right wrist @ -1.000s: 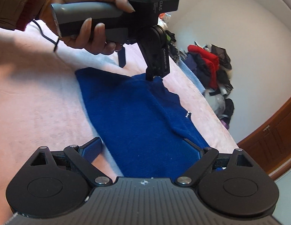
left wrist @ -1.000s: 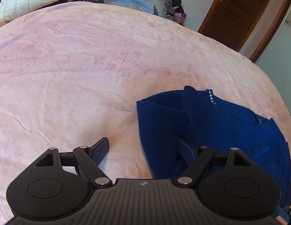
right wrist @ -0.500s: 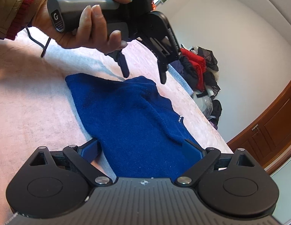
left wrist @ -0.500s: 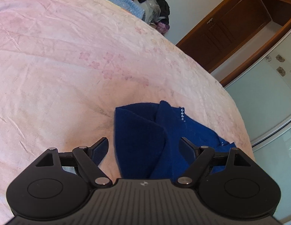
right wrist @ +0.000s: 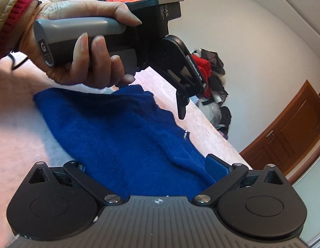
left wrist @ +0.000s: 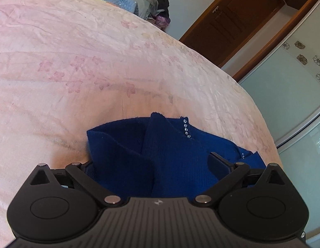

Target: Fold small clothes

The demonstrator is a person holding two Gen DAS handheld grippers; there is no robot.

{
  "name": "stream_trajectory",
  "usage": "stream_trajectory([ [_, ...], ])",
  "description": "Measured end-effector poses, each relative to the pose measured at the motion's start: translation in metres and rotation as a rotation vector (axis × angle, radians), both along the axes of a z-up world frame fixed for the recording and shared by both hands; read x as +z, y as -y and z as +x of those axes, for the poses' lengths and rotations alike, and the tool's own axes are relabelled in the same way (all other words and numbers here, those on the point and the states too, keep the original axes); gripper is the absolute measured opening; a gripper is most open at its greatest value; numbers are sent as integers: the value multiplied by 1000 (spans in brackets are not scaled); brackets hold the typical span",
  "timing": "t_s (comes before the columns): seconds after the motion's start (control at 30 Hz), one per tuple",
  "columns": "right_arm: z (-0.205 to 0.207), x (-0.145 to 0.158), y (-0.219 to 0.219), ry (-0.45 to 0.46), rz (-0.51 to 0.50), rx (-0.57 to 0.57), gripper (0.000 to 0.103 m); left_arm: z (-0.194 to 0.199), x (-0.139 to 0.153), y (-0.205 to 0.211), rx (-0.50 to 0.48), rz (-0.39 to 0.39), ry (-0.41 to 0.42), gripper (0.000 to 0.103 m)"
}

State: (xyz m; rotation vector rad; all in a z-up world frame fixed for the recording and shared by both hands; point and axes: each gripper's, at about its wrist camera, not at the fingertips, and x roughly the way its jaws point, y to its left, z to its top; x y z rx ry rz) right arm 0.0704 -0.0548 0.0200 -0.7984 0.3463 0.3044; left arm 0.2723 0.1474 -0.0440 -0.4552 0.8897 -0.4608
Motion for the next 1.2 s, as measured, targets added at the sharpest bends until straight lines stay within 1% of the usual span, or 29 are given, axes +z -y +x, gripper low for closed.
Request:
stream_trajectory([
  [0.1, -2, 0, -4, 29, -15, 6, 101, 3, 0, 7, 10, 29, 26, 102],
  [0.17, -6, -1, -5, 36, -22, 25, 97, 3, 1, 16, 1, 81, 50, 102],
  [0.2, -8, -1, -6, 33, -24, 34, 93, 3, 1, 21, -4, 113, 62, 102],
  [0.23, -11, -1, -7, 28, -27, 46, 88, 1, 2, 27, -7, 152, 76, 99],
  [0.27, -13, -1, -7, 20, -30, 62, 85, -2, 3, 33, -7, 200, 92, 97],
  [0.3, -14, -1, -8, 12, -32, 78, 78, -4, 4, 39, -8, 257, 109, 89],
  [0.33, -16, -2, -8, 7, -36, 93, 70, -7, 4, 45, -9, 319, 126, 75],
  [0.37, -18, -3, -9, 6, -40, 109, 67, -10, 5, 50, -9, 379, 141, 69],
  [0.4, -20, -4, -10, 6, -45, 124, 61, -11, 6, 54, -15, 412, 149, 57],
  [0.43, -22, -5, -10, 6, -50, 137, 54, -12, 7, 53, -22, 410, 146, 45],
  [0.47, -24, -6, -11, 5, -55, 149, 50, -12, 8, 52, -27, 389, 135, 37],
  [0.5, -25, -6, -11, 2, -60, 161, 40, -11, 10, 50, -26, 369, 121, 27],
  [0.53, -28, -8, -12, 3, -66, 175, 33, -11, 11, 49, -15, 359, 110, 21],
  [0.57, -29, -10, -14, 8, -79, 189, 28, -11, 12, 48, -11, 351, 103, 19],
  [0.6, -31, -12, -15, 12, -99, 203, 16, -12, 13, 47, -6, 347, 100, 17],
  [0.63, -35, -15, -16, 18, -117, 217, 12, -12, 14, 48, 1, 347, 95, 16],
  [0.7, -42, -15, -13, 38, -115, 237, 7, -13, 17, 49, 14, 345, 85, 15],
  [0.83, -43, 6, 4, 11, -6, 237, 6, -17, 31, 54, 34, 358, 83, 15],
  [0.97, -43, 31, 31, -23, 128, 202, 6, -20, 47, 64, 61, 373, 78, 15],
  [1.07, -42, 52, 54, -58, 239, 163, 6, -22, 61, 71, 77, 360, 85, 15],
  [1.2, -41, 76, 89, -102, 394, 101, 6, -26, 79, 84, 88, 323, 87, 14],
])
